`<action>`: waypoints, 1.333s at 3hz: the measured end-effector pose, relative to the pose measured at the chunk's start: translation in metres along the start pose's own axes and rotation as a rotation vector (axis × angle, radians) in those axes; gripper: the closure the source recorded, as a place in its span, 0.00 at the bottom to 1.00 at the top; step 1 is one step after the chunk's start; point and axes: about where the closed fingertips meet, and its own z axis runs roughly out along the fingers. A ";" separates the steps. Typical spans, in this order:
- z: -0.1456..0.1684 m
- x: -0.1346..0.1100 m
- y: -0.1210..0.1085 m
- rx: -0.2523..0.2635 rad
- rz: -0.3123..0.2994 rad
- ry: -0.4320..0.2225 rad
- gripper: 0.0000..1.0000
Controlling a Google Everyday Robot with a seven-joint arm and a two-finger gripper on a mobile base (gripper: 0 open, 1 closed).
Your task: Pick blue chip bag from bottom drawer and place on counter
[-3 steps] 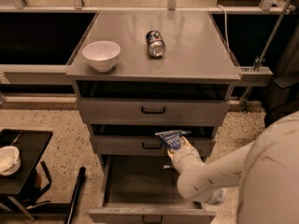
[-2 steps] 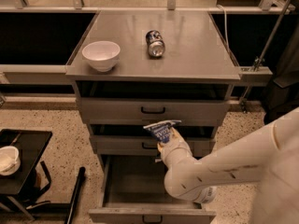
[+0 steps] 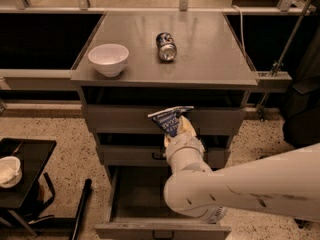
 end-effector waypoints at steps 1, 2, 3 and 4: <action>0.001 -0.002 -0.003 0.008 0.000 -0.004 1.00; 0.015 -0.024 -0.053 0.100 -0.010 -0.021 1.00; 0.037 -0.070 -0.154 0.311 -0.079 -0.068 1.00; 0.039 -0.094 -0.190 0.373 -0.045 -0.093 1.00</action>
Offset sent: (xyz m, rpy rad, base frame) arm 0.1055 -0.0611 0.1825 -0.0713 -0.3239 -0.1806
